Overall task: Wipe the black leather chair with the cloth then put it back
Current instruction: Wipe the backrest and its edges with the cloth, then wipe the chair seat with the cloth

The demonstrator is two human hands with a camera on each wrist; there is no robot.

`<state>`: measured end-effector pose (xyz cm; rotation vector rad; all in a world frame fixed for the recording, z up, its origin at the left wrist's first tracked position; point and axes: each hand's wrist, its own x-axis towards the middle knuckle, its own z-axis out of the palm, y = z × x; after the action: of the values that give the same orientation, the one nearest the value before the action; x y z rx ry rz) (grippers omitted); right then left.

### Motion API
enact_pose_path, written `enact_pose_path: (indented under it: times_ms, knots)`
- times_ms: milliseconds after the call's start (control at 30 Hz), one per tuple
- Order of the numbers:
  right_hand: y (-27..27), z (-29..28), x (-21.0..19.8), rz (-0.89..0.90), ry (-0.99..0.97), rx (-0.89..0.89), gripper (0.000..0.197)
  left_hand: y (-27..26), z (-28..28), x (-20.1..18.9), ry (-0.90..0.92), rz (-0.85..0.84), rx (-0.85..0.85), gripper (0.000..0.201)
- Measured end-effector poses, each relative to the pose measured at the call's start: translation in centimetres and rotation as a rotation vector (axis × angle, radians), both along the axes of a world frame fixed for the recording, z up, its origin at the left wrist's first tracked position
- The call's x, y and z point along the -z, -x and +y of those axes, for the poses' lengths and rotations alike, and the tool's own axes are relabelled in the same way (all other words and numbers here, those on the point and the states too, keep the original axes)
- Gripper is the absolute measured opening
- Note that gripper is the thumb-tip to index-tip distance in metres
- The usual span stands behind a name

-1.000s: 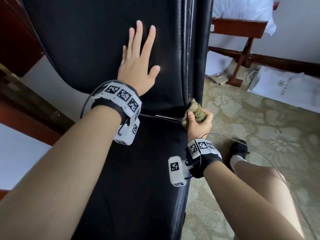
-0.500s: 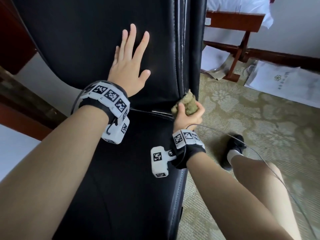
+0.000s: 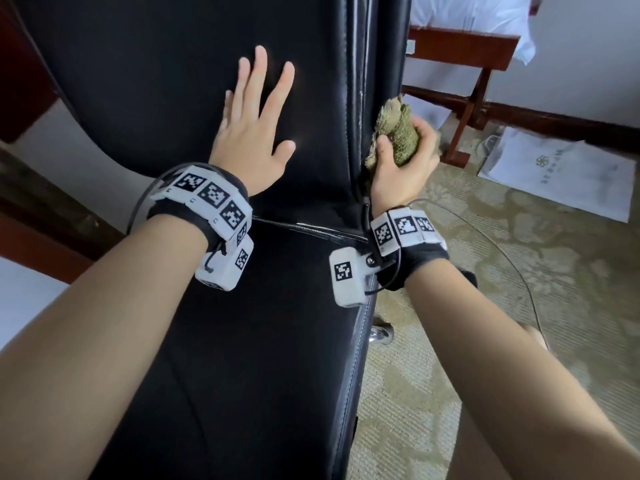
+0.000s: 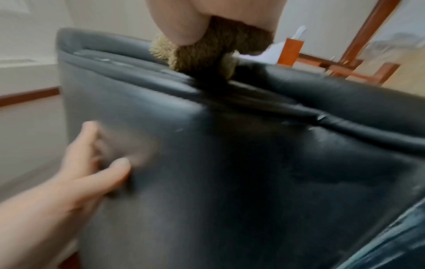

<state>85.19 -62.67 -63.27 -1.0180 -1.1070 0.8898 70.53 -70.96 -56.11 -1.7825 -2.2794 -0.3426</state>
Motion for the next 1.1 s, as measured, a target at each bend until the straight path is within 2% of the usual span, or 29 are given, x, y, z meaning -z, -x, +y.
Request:
enact_pose_path:
  times_ms: [67, 133, 333, 400, 500, 567, 733, 833, 933, 1000, 1100]
  knots:
    - [-0.2, 0.5, 1.6, -0.099, -0.046, -0.002, 0.037, 0.0, 0.1, 0.1, -0.004, -0.001, 0.001, 0.082]
    - [-0.9, 0.5, 3.6, -0.159, 0.0, -0.068, 0.038, -0.2, 0.1, 0.2, -0.013, -0.014, -0.003, 0.081]
    - [-3.5, 1.6, 7.9, -0.411, 0.464, -0.283, 0.039, -0.7, -0.5, -0.1, -0.028, 0.005, -0.016, 0.08]
    - [-4.8, 1.5, 9.6, -0.464, 0.564, -0.301, 0.036, -0.9, -0.8, -0.1, -0.067, 0.009, -0.025, 0.079]
    - [-6.7, 0.1, 10.4, -0.427, 0.638, -0.295, 0.037, -1.7, -1.2, 0.3, -0.12, -0.015, -0.028, 0.078]
    - [-7.8, -0.8, 10.9, -0.371, 0.755, -0.334, 0.039, -2.1, -1.5, 0.7, -0.132, -0.019, -0.024, 0.077]
    - [-8.3, -2.8, 12.5, -0.325, 0.839, -0.377, 0.046, -2.0, -4.3, 4.2, -0.052, -0.008, 0.015, 0.071]
    - [-7.4, -3.6, 12.5, -0.29, 0.751, -0.307, 0.043, -1.4, -7.1, 7.4, 0.129, -0.069, -0.051, 0.07]
    - [-6.2, -2.8, 10.3, -0.25, 0.549, -0.186, 0.043, -0.6, -9.8, 10.7, 0.5, -0.185, -0.141, 0.078]
    - [-5.2, -1.5, 8.1, -0.235, 0.422, -0.14, 0.045, -0.2, -10.9, 12.4, 0.718, -0.218, -0.135, 0.084]
    - [-3.6, 0.4, 6.2, -0.284, 0.287, -0.159, 0.049, -0.6, -11.1, 13.9, 0.896, -0.228, -0.065, 0.086]
